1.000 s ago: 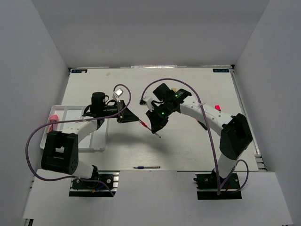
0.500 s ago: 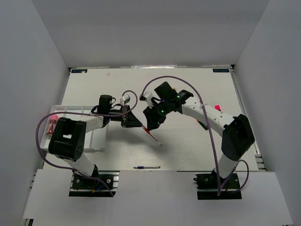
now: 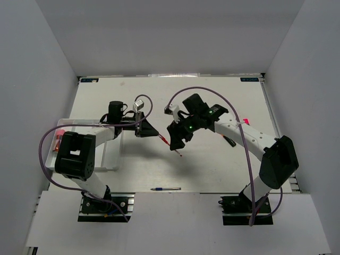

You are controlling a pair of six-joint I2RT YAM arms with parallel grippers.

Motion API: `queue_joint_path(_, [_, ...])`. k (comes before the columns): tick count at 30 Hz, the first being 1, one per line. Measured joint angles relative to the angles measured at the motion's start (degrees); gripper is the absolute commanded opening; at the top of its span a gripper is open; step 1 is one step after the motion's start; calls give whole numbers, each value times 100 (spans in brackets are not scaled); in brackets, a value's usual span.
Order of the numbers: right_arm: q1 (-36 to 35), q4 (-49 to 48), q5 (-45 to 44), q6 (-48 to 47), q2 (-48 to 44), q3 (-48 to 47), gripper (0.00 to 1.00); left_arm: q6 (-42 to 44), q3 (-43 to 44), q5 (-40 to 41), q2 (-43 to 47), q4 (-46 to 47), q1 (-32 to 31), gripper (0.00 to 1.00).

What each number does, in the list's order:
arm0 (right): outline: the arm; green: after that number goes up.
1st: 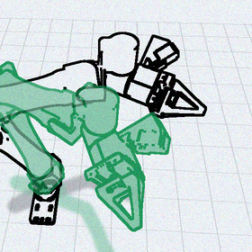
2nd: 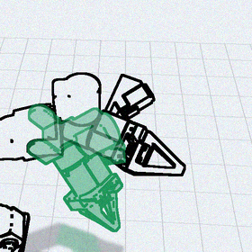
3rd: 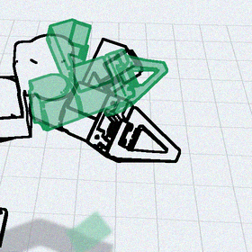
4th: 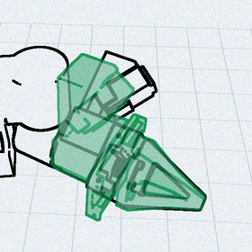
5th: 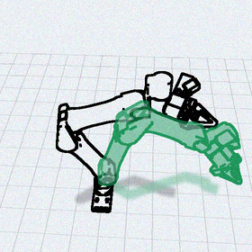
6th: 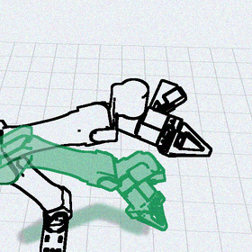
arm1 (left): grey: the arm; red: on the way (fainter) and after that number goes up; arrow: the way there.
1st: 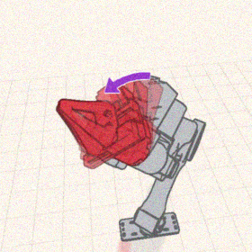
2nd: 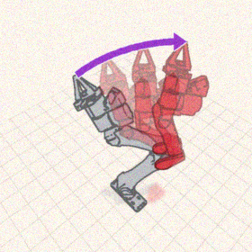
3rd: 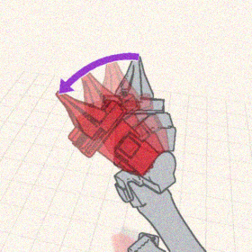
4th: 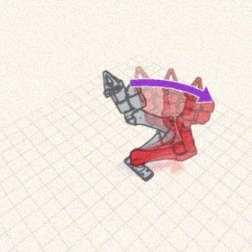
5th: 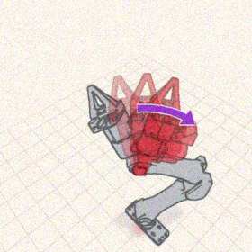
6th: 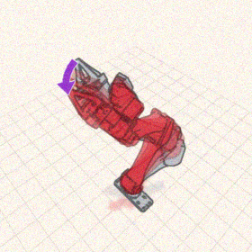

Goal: Sort the stationery into containers
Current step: Close the pen cap on the pen.

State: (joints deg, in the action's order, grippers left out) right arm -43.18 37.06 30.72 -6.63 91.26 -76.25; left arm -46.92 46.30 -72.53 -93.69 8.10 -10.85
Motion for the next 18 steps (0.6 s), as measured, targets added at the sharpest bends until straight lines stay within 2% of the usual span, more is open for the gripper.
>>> queue_joint_path(12, [9,-11,470,-15,-120,297,70,-437,114,-153,4,457,79,0])
queue_joint_path(18, [9,-20,509,-48,-122,503,60,-581,114,-197,33,616,138,0])
